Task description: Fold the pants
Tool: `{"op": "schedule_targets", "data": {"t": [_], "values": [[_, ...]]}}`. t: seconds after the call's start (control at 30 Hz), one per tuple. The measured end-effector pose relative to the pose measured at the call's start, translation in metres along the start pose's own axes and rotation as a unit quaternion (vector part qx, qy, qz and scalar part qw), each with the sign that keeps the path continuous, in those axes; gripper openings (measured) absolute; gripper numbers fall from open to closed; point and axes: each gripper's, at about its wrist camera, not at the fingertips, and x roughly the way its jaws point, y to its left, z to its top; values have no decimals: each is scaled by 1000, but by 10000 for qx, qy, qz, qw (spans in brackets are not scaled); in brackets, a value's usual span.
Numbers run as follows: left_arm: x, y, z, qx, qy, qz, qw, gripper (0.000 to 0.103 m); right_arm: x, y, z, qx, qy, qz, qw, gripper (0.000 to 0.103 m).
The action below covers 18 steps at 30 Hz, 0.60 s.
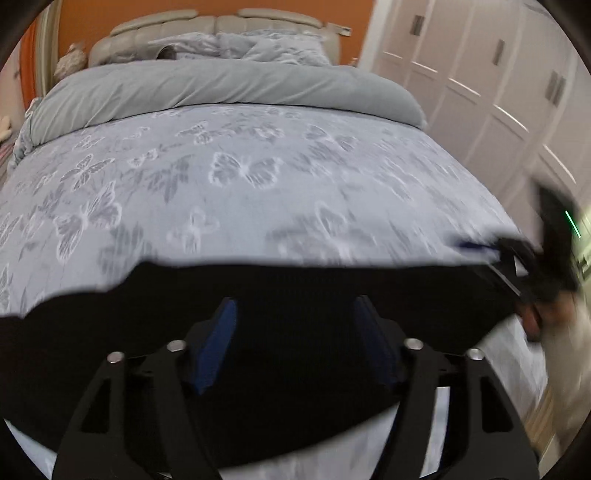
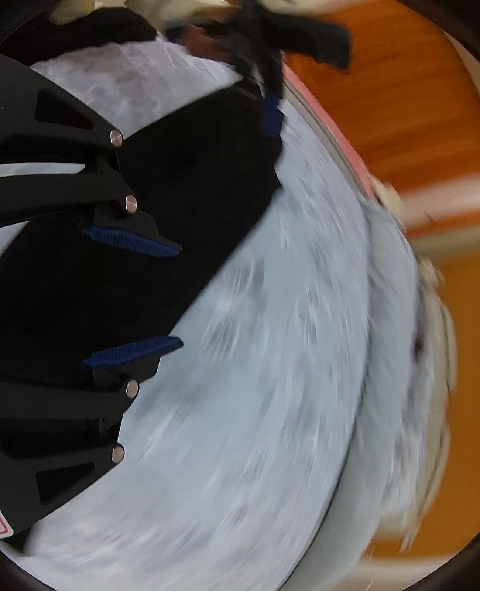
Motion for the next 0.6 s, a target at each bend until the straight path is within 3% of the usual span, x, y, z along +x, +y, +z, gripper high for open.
{"op": "schedule_targets", "data": {"t": [0.17, 0.3, 0.37, 0.4, 0.43, 0.53, 0.6], "values": [[12, 5, -58, 441, 545, 231, 9973, 68, 90, 62, 64, -612, 595, 291, 9959, 35], [34, 34, -74, 91, 798, 77, 9967, 68, 140, 84, 87, -693, 924, 496, 9921, 36], [37, 46, -78, -44, 699, -154, 9974, 68, 162, 92, 89, -832, 1163, 418, 9888, 24], [35, 46, -79, 9, 653, -194, 9977, 68, 175, 98, 88, -1003, 1291, 300, 9861, 9], [34, 44, -81, 114, 659, -203, 9976, 68, 176, 99, 88, -1062, 1277, 303, 9856, 3], [29, 39, -85, 390, 661, -177, 9969, 69, 155, 111, 105, -1387, 733, -41, 9876, 3], [27, 39, -88, 393, 710, -343, 9961, 76, 148, 98, 116, -1156, 483, -37, 9921, 3]]}}
